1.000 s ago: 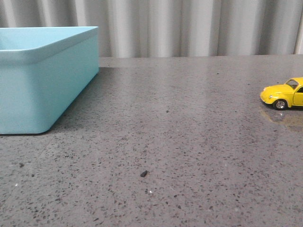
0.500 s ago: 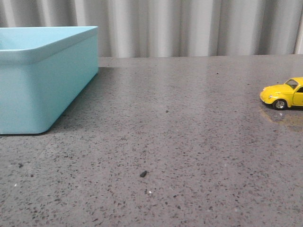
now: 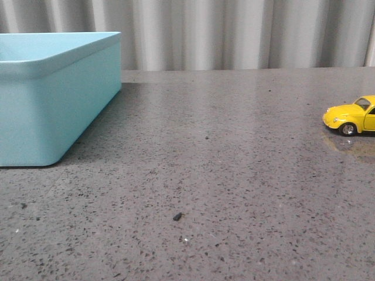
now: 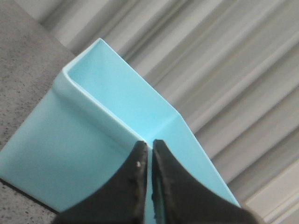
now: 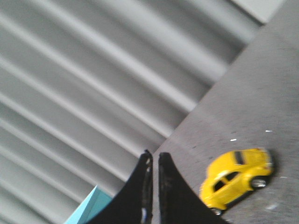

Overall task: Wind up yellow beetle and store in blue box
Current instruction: 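Move the right gripper over the yellow beetle car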

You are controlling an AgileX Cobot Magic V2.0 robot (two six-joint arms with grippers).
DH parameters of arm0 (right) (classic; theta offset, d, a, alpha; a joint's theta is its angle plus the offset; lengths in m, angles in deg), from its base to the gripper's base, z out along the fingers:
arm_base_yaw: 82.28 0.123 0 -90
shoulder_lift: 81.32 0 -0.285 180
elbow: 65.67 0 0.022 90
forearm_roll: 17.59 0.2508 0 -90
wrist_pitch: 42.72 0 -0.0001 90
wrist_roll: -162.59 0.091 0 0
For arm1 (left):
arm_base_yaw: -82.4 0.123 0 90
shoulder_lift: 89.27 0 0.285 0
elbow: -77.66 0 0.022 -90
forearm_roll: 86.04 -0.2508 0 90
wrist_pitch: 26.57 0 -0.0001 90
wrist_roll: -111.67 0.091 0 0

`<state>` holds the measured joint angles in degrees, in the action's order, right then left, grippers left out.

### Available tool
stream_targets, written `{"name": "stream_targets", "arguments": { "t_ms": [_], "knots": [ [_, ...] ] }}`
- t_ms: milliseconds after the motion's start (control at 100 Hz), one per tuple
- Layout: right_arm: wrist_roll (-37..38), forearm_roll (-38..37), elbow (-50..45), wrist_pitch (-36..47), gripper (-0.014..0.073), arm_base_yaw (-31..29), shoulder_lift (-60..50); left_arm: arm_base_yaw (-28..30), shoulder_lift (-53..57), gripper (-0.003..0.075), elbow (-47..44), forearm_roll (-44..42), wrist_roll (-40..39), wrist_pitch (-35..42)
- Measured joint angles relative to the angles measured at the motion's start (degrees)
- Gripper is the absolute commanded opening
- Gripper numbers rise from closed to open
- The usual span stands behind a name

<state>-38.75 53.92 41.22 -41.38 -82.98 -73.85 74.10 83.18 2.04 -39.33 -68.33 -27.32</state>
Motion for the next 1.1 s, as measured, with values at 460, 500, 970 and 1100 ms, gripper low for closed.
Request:
{"name": "stream_targets", "arguments": {
  "t_ms": [460, 500, 970, 1100],
  "knots": [
    [-8.72, -44.92, 41.82, -42.28, 0.0031, 0.0, 41.19, -6.25, -19.46, 0.0036, 21.87, -25.16, 5.05, -20.87],
    [-8.93, -48.63, 46.14, -45.61, 0.0094, 0.0, 43.9, -7.49, -20.41, 0.0074, 22.35, -25.31, 5.73, -20.99],
    [-3.12, -74.44, 70.21, -70.96, 0.0053, 11.43, 66.15, -13.98, -27.95, 0.0262, 23.95, -25.62, 7.08, -20.63],
    [7.9, -74.44, 73.79, -72.19, -0.0062, 12.13, 72.66, -13.98, -27.95, 0.0262, 24.16, -25.62, 7.08, -20.38]
  ]
}}
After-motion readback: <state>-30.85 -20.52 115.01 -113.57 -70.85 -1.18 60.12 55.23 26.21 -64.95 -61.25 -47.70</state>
